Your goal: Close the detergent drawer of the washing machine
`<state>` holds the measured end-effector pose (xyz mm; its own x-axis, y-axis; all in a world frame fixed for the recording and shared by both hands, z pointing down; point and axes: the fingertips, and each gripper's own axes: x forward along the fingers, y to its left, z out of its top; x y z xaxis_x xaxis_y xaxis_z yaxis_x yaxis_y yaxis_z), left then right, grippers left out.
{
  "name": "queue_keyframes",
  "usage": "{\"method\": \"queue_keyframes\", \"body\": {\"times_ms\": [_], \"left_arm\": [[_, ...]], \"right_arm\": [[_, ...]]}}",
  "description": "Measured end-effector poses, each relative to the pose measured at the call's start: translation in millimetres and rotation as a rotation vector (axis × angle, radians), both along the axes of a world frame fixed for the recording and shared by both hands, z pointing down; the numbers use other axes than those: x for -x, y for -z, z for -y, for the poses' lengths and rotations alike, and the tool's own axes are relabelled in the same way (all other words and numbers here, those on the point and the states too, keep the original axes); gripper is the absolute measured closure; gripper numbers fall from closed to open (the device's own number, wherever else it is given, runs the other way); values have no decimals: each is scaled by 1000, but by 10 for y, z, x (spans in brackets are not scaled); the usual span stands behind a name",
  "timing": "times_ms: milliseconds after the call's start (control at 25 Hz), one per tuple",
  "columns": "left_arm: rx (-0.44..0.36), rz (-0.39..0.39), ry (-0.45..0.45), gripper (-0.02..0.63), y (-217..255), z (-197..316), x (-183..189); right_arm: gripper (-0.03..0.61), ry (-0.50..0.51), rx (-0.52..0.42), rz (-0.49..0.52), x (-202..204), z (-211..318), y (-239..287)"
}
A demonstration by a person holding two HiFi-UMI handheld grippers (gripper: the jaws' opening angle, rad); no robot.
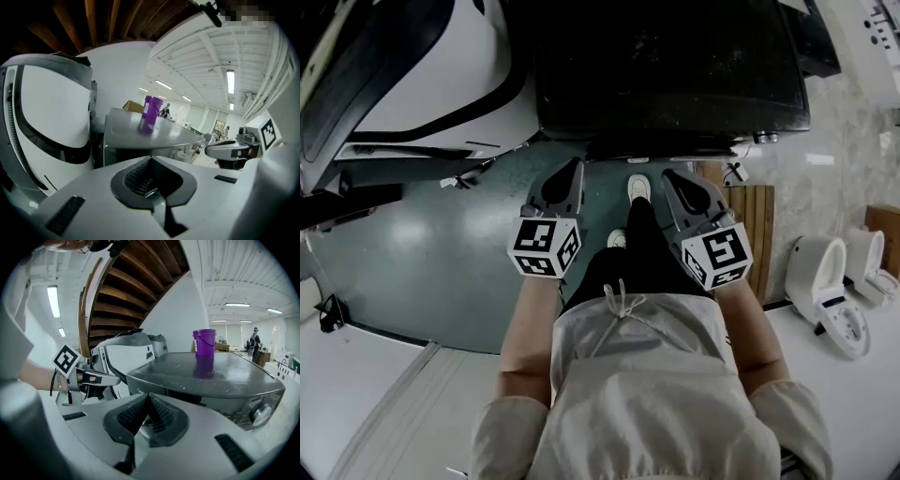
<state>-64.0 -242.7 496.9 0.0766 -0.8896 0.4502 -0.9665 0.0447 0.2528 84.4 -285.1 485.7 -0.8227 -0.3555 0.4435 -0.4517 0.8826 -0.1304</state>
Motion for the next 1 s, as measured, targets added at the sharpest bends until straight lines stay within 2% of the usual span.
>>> {"method": "queue_keyframes", "body": {"times_ms": [120, 400, 560, 760, 1000], "left_arm": [[-61, 40, -36, 597, 422, -145, -108], [-221, 98, -92, 597, 1392, -440, -196], [-255, 145, -125, 595, 1758, -598, -207], [-293, 212, -121, 595, 2077, -774, -160], [-330, 200, -109, 595, 2241, -834, -97]], "right_arm": [[572, -5, -3, 30, -30, -158, 180], [572, -68, -88, 93, -117, -243, 722], [572, -97, -139, 148, -187, -300, 1073], [574, -68, -211, 194, -202, -410, 1433], [575, -25, -294, 201, -143, -463, 1660]]}}
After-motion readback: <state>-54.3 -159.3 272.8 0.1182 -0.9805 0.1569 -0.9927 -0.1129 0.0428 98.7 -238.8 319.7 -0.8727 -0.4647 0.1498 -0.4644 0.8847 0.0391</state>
